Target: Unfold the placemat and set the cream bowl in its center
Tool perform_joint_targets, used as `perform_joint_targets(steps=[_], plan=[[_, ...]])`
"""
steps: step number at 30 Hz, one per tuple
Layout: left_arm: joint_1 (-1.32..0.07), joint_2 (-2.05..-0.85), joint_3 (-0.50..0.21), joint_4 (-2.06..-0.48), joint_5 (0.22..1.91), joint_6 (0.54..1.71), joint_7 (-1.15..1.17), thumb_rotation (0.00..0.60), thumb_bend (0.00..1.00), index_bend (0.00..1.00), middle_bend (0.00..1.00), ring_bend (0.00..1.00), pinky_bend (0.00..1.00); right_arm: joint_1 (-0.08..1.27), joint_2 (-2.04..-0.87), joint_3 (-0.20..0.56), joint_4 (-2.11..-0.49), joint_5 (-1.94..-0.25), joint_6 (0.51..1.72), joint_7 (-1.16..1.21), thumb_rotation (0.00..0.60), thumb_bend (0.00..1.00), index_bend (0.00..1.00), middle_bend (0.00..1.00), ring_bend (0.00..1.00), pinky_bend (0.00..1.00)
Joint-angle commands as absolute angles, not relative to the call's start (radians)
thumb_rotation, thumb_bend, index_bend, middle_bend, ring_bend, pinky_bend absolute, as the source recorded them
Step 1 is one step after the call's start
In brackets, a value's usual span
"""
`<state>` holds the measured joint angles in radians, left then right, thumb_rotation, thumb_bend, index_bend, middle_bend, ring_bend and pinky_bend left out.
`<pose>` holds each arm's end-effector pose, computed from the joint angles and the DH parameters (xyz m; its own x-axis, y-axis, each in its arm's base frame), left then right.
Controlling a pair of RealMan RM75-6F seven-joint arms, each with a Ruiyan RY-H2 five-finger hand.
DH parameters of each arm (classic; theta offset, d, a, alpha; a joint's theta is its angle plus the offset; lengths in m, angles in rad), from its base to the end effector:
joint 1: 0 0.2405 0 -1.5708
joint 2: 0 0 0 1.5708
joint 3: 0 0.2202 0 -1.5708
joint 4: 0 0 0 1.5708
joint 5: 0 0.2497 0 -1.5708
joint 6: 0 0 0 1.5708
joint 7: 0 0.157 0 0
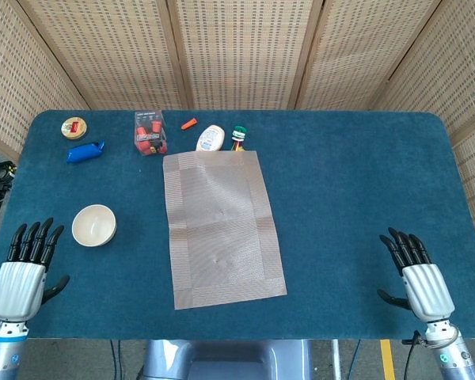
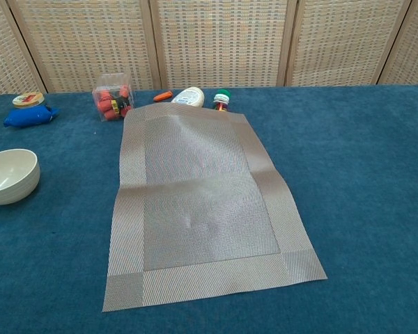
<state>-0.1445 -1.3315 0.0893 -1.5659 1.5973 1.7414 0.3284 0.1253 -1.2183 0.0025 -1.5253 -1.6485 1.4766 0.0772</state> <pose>-0.2448 0.1712 0.0627 0.5190 -0.1619 0.8393 0.8337 -0.1205 -0.5389 -0.2759 -0.1925 0.0684 0.3302 -0.0562 0.9422 -0.9303 -0.1880 0.3149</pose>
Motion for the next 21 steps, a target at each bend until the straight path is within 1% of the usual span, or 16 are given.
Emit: perform_joint_targets(steps=[1,4,8,14,17,21], plan=[[-0.132,-1.33,0.087,-1.554,1.608,1.741,0.308,0.6,0.13,0.07,0.0,0.0,0.0,0.141,-1.212,-0.028,-1.524,-1.71,1.468,0.084,0.6,0.03,0.09,0.0,0.0,0.0],[-0.125,-1.327,0.08,-1.554,1.614,1.735,0.304,0.6,0.13,0.07,0.0,0.0,0.0,0.158,-1.224,-0.048,-1.53,-1.75,1.449,0.081,0.6,0.02,0.09,0.0,0.0,0.0],[-0.117,-1.326,0.071,-1.556,1.625,1.733,0.3,0.6,0.13,0.07,0.0,0.0,0.0,0.187,-1.263,-0.047,-1.555,-1.76,1.408,0.069,0.6,0.02,0.09,0.0,0.0,0.0],[-0.107,-1.324,0.051,-1.549,1.62,1.723,0.289,0.6,0.13,0.07,0.0,0.0,0.0,0.241,-1.356,-0.029,-1.579,-1.768,1.341,0.004,0.6,0.01,0.1,0.0,0.0,0.0],[-0.106,-1.325,0.042,-1.54,1.613,1.707,0.279,0.6,0.13,0.07,0.0,0.0,0.0,0.273,-1.42,-0.009,-1.578,-1.736,1.281,-0.04,0.6,0.01,0.11,0.0,0.0,0.0],[-0.106,-1.329,0.033,-1.528,1.61,1.692,0.272,0.6,0.13,0.07,0.0,0.0,0.0,0.29,-1.47,0.006,-1.566,-1.697,1.248,-0.061,0.6,0.01,0.11,0.0,0.0,0.0]])
